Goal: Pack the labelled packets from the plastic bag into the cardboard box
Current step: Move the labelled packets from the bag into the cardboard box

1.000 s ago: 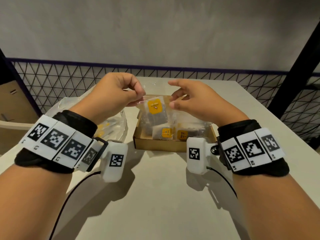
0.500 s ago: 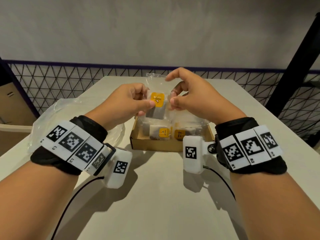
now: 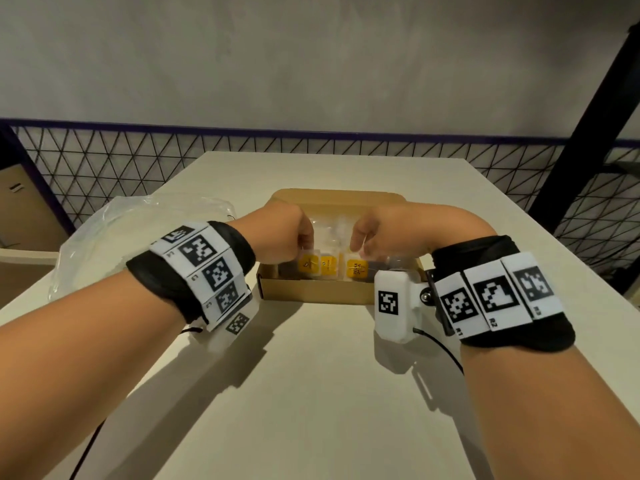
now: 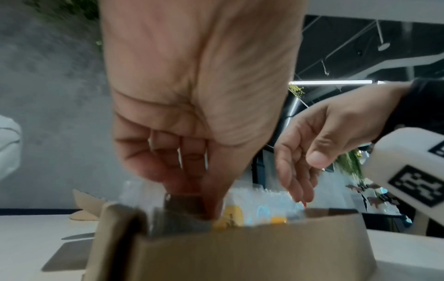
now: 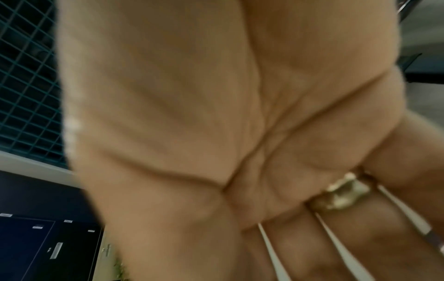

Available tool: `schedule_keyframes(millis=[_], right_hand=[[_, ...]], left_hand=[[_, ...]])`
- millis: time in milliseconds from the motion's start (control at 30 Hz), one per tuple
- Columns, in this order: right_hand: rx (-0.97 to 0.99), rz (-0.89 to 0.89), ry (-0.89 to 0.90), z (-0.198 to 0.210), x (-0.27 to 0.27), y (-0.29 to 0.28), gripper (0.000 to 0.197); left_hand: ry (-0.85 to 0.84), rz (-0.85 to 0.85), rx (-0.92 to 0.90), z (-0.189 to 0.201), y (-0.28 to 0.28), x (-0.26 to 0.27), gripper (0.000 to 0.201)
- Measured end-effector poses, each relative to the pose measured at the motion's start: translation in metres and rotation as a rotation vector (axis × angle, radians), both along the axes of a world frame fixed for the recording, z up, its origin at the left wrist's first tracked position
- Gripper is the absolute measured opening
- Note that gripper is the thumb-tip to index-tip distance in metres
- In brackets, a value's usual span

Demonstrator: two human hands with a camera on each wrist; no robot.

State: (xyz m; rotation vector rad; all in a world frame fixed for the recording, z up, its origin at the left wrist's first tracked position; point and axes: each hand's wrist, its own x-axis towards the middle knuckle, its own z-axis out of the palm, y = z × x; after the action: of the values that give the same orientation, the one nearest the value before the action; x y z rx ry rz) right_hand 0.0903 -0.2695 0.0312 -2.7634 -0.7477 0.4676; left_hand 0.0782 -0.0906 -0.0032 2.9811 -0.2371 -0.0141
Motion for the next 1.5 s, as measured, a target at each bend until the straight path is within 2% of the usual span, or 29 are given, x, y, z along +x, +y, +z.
schedule_keyframes(millis=[100,200,400,600,800,900,1000,1067,1200,1300,1333,1400,1500], right_hand=[[-0.068,0.005,0.058,-0.003,0.000,0.005,0.027],[-0.053,-0.035,0.077,-0.008,0.002,0.010,0.030],[-0.111,-0.071,0.047,-0.009,0.003,0.007,0.032],[-0.198,-0.006,0.023,-0.008,-0.001,0.008,0.032],[-0.177,0.005,-0.003,-0.006,-0.003,0.008,0.031],[-0.077,-0.034,0.034,-0.005,-0.003,0.011,0.033],[-0.120,-0.016,0.038,-0.004,-0.004,0.009,0.031],[-0.130,-0.009,0.035,-0.002,-0.007,0.007,0.030],[-0.112,-0.011,0.023,-0.002,-0.009,0.009,0.029],[-0.102,-0.016,0.035,0.000,-0.012,0.010,0.030],[-0.107,-0.012,0.039,0.001,-0.012,0.010,0.030],[-0.104,-0.005,0.043,0.002,-0.013,0.009,0.033],[-0.087,-0.012,0.046,0.000,-0.009,0.008,0.036]], left_hand=[[-0.042,0.018,0.021,-0.002,-0.001,0.003,0.024],[-0.081,0.027,0.046,-0.005,-0.003,0.003,0.024],[-0.173,0.041,0.035,-0.007,-0.002,-0.001,0.027],[-0.166,0.034,0.031,-0.012,-0.002,-0.004,0.036],[-0.175,0.060,0.044,-0.006,0.004,-0.006,0.046],[-0.223,0.118,-0.005,0.004,0.013,-0.011,0.044],[-0.316,0.244,-0.012,0.019,0.032,-0.016,0.033],[-0.317,0.349,0.059,0.028,0.051,-0.021,0.024],[-0.070,0.577,0.352,0.029,0.086,-0.026,0.031],[0.138,0.737,0.396,0.025,0.113,-0.027,0.054],[0.192,0.731,0.413,0.024,0.121,-0.028,0.058],[0.273,0.698,0.395,0.023,0.132,-0.030,0.050],[0.315,0.692,0.407,0.022,0.133,-0.029,0.049]])
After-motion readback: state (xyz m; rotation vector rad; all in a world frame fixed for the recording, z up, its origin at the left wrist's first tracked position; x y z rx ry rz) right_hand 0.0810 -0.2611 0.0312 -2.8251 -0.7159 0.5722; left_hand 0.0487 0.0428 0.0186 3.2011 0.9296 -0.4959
